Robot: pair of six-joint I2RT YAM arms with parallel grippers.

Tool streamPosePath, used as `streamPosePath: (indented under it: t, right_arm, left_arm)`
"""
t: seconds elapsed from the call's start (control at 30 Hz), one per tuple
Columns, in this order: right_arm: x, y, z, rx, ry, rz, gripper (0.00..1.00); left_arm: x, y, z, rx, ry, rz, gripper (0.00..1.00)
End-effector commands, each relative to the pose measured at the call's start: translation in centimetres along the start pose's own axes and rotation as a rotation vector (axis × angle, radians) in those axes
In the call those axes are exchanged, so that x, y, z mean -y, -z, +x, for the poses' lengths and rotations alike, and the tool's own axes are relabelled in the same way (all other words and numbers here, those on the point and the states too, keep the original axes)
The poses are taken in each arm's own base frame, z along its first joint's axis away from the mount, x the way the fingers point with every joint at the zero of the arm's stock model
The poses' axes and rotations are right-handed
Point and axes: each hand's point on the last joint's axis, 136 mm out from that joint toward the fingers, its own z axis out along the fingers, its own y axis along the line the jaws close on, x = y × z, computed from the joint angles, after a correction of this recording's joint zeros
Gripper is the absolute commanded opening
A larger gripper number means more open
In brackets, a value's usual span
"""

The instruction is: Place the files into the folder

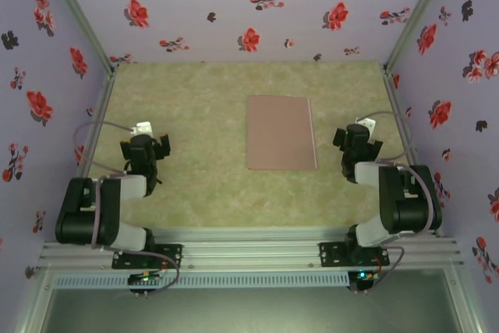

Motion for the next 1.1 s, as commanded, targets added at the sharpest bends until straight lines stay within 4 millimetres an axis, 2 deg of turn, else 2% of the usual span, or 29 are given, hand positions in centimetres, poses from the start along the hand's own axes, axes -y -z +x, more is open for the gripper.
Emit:
streamPosePath:
  t: [0.0,0.13,0.2,0.27,0.77,0.87,1.07]
  right_arm:
    - [-1.2,0.8,-2.3,0.130,-0.020,-0.089,0.99]
    - [-1.3,1.2,-1.4,0.214,-0.028,-0.131,0.99]
    - [-1.5,0.5,-1.2,0.131,-0.020,-0.115,0.99]
    - [-1.5,0.2,-1.3,0.144,-0.019,-0.119,0.99]
    - [-1.5,0.4,-1.4,0.143,-0.020,-0.119,0.99]
    - [-3.1,0.2,-1.1,0.113,0.018,-0.205,0.99]
    - [-2.9,0.3,-1.2,0.123,0.015,-0.209,0.99]
  left_arm:
    - [-1.2,0.0,-1.5,0.169,0.100,0.011,0.99]
    - [0.2,0.2,-1.3,0.156,0.065,0.092,0.99]
    - [0.2,-0.7,-1.6,0.121,0.072,0.082,0.99]
    - [0.3,-1.4,-1.8,0.081,0.065,0.080,1.00]
    - [0.3,-1.3,-1.8,0.089,0.062,0.078,0.99]
    - [0.3,-1.3,-1.8,0.087,0.062,0.078,0.99]
    - [0.3,-1.3,-1.8,0.088,0.060,0.079,1.00]
